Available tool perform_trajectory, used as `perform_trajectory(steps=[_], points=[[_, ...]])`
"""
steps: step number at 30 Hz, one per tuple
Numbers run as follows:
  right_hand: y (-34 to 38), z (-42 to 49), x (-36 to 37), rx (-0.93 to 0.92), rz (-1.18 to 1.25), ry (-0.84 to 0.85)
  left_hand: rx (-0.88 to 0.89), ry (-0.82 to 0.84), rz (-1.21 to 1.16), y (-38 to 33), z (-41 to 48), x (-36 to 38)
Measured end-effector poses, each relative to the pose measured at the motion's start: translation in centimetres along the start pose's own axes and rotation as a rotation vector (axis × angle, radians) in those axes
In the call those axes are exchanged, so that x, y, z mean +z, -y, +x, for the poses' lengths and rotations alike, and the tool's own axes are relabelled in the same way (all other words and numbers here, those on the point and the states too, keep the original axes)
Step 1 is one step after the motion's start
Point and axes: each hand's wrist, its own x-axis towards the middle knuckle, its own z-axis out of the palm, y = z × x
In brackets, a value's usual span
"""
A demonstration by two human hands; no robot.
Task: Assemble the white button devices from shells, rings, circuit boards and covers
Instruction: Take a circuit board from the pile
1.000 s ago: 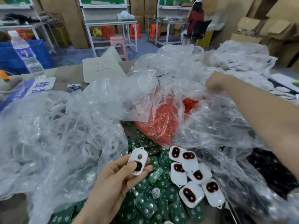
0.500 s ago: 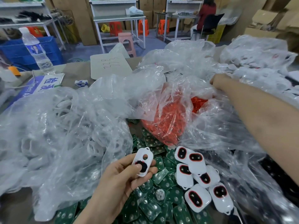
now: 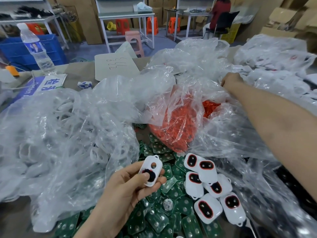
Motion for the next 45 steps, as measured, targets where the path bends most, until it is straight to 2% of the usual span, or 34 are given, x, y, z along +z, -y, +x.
perform_trajectory(steps=[10, 12, 15, 18, 20, 22, 24, 27, 30, 33, 40, 45], points=[[-0.6, -0.5, -2.2, 0.111, 0.37, -0.177, -0.001, 0.013, 0.0, 0.1, 0.1, -0.1], [0.5, -1.7, -3.2, 0.064, 0.45, -0.232, -0.008, 0.002, -0.003, 0.2, 0.1, -0.1], [3.0, -6.1, -5.4, -0.106, 0.581, -0.255, 0.017, -0.023, -0.003, 0.3, 0.0, -0.1], [5.2, -13.2, -7.5, -0.301, 0.813, -0.124, 0.099, -0.07, 0.038, 0.4, 0.0, -0.2], [5.9, -18.6, -8.4, -0.371, 1.034, 0.035, 0.158, -0.113, 0.088, 0.4, 0.0, -0.4], [6.1, -23.9, -8.8, -0.422, 1.126, 0.197, 0.2, -0.144, 0.095, 0.2, 0.1, -0.5], [6.2, -28.4, -8.1, -0.439, 1.15, 0.342, 0.241, -0.182, 0.13, 0.1, 0.1, -0.7], [6.3, -32.7, -5.8, -0.329, 1.305, 0.491, 0.288, -0.198, 0.182, -0.1, 0.0, -0.5], [6.9, -34.1, -3.6, -0.208, 1.466, 0.55, 0.314, -0.199, 0.171, -0.3, -0.3, -0.5], [7.4, -34.1, -2.4, -0.179, 1.556, 0.566, 0.33, -0.197, 0.186, -0.4, -0.3, -0.5], [7.7, -33.1, -1.2, -0.198, 1.551, 0.59, 0.331, -0.216, 0.253, -0.3, -0.3, -0.6], [7.6, -33.0, -0.4, -0.19, 1.46, 0.512, 0.323, -0.224, 0.302, -0.1, -0.1, -0.5]])
